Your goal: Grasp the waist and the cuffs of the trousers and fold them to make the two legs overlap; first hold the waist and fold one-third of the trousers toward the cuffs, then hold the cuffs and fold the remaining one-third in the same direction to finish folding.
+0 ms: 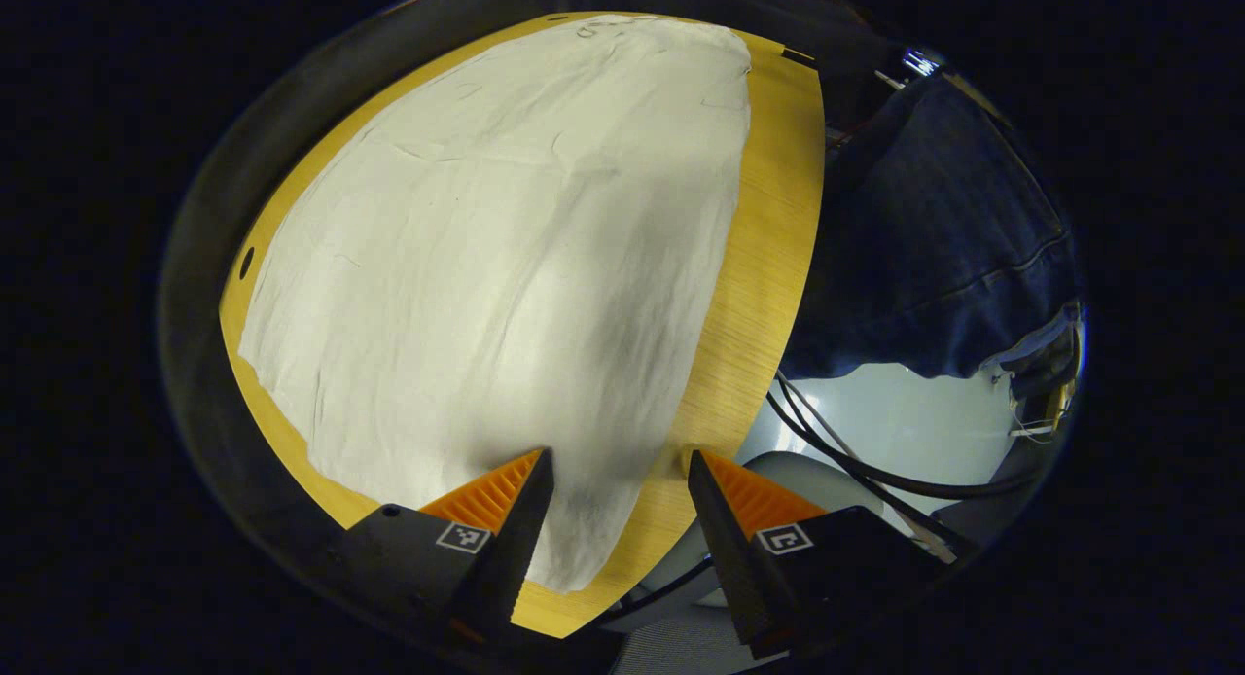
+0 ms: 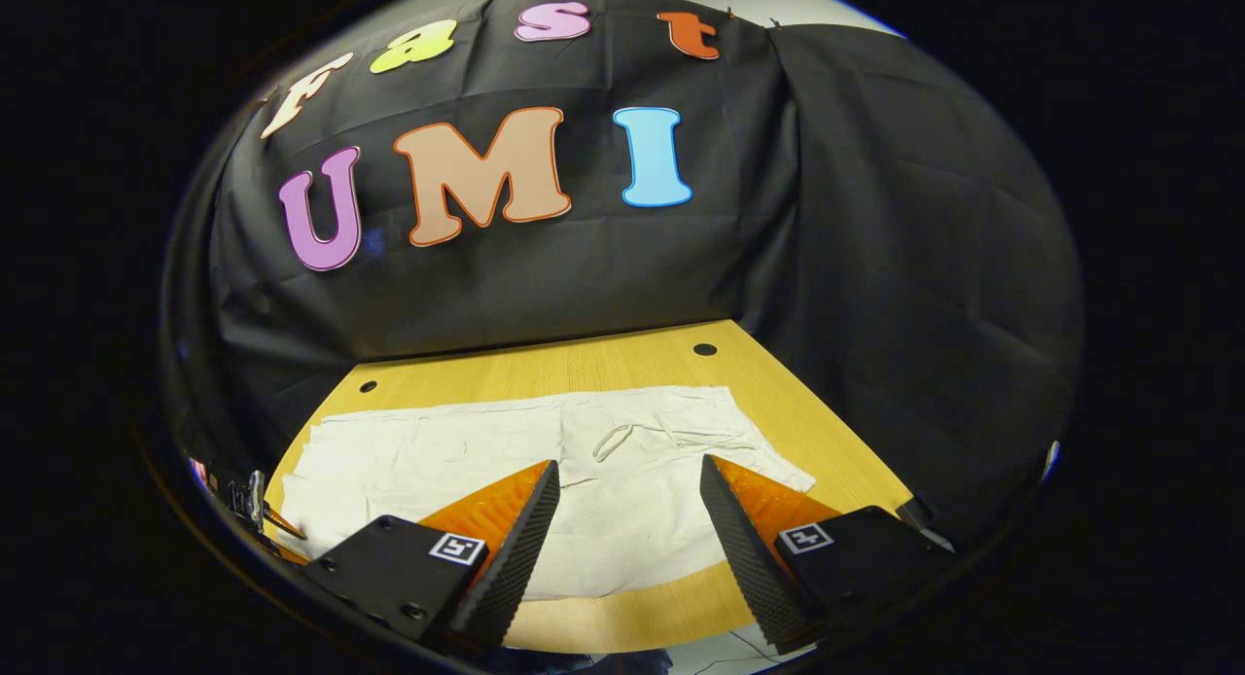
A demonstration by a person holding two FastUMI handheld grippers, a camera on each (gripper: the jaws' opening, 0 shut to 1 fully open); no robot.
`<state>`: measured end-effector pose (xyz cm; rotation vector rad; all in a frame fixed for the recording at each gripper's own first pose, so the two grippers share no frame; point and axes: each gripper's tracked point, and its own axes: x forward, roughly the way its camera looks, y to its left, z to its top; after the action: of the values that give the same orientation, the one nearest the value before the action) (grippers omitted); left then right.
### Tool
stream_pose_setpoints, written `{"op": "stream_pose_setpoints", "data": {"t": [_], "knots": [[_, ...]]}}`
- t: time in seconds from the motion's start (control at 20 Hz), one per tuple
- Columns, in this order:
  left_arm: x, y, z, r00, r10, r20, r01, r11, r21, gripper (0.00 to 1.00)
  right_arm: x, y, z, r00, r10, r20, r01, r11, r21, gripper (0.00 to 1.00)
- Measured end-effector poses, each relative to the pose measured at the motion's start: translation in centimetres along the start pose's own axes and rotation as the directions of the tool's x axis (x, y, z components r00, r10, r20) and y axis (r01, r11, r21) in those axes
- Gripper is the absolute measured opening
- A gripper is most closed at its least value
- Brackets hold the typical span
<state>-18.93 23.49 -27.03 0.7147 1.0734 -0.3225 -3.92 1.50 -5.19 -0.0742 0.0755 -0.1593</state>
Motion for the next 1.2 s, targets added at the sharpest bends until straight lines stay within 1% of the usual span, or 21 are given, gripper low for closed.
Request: {"op": "stream_pose_setpoints", "data": {"t": [0.05,0.1,0.15,0.2,0.3,0.4,0.45,0.5,0.55,0.6,0.7,0.8,0.85,0.95,1.1,1.2], "knots": [[0.0,0.2,0.1,1.000,0.005,0.003,-0.005,1.000,0.016,0.83,0.0,-0.2,0.0,1.000,-0.003,-0.001,0.003,1.000,0.001,0.94],[0.1,0.3,0.1,1.000,0.006,-0.001,-0.006,1.000,0.019,0.79,0.1,-0.4,0.0,1.000,-0.005,-0.002,0.005,1.000,0.003,0.94],[0.1,0.2,-0.1,1.000,0.008,-0.008,-0.008,1.000,0.021,0.77,0.2,-0.6,0.0,1.000,-0.007,-0.004,0.007,1.000,0.008,0.94],[0.1,0.3,-0.1,1.000,0.008,-0.009,-0.008,1.000,0.022,0.77,0.4,-0.9,0.1,1.000,-0.008,-0.007,0.008,1.000,0.013,0.94],[0.2,0.5,-0.1,0.999,0.012,-0.030,-0.012,1.000,0.006,0.74,1.0,-1.5,-0.3,1.000,-0.007,-0.019,0.007,1.000,0.015,0.94],[0.2,1.2,0.4,0.999,0.022,-0.040,-0.023,1.000,-0.020,0.65,1.5,-1.9,-0.7,0.999,0.007,-0.036,-0.007,1.000,0.009,0.94],[0.3,1.3,0.5,0.999,0.024,-0.040,-0.025,0.999,-0.031,0.40,1.7,-2.0,-0.7,0.999,0.013,-0.042,-0.013,1.000,0.003,0.94],[0.4,1.4,0.1,0.998,0.025,-0.056,-0.027,0.999,-0.033,0.28,1.9,-2.3,-0.8,0.999,0.021,-0.047,-0.021,1.000,-0.002,0.94],[0.3,1.6,0.1,0.998,0.025,-0.064,-0.027,0.999,-0.033,0.23,2.0,-2.5,-0.9,0.998,0.030,-0.053,-0.031,1.000,-0.003,0.94],[0.4,1.9,0.1,0.997,0.026,-0.072,-0.029,0.999,-0.035,0.21,2.2,-2.7,-1.1,0.997,0.042,-0.062,-0.042,0.999,-0.001,0.94],[0.5,2.5,0.1,0.996,0.032,-0.089,-0.034,0.999,-0.026,0.09,2.5,-3.3,-1.9,0.993,0.068,-0.096,-0.069,0.998,-0.005,0.94],[0.4,2.4,0.2,0.995,0.026,-0.100,-0.025,1.000,0.008,0.01,2.7,-3.9,-2.6,0.986,0.107,-0.126,-0.108,0.994,0.000,0.94],[0.4,2.4,0.2,0.994,0.024,-0.107,-0.023,1.000,0.017,0.00,2.8,-4.0,-2.9,0.979,0.148,-0.139,-0.148,0.989,0.016,0.94],[0.4,2.3,0.2,0.991,0.024,-0.133,-0.023,1.000,0.011,0.00,3.3,-4.4,-3.6,0.967,0.188,-0.172,-0.187,0.982,0.022,0.94],[0.3,2.2,0.3,0.985,0.024,-0.172,-0.022,1.000,0.013,0.00,4.0,-6.5,-5.2,0.943,0.222,-0.246,-0.243,0.968,-0.056,0.94],[0.3,2.3,0.2,0.980,0.030,-0.196,-0.029,1.000,0.009,0.00,4.2,-7.0,-5.7,0.925,0.258,-0.281,-0.296,0.950,-0.100,0.94]]}}
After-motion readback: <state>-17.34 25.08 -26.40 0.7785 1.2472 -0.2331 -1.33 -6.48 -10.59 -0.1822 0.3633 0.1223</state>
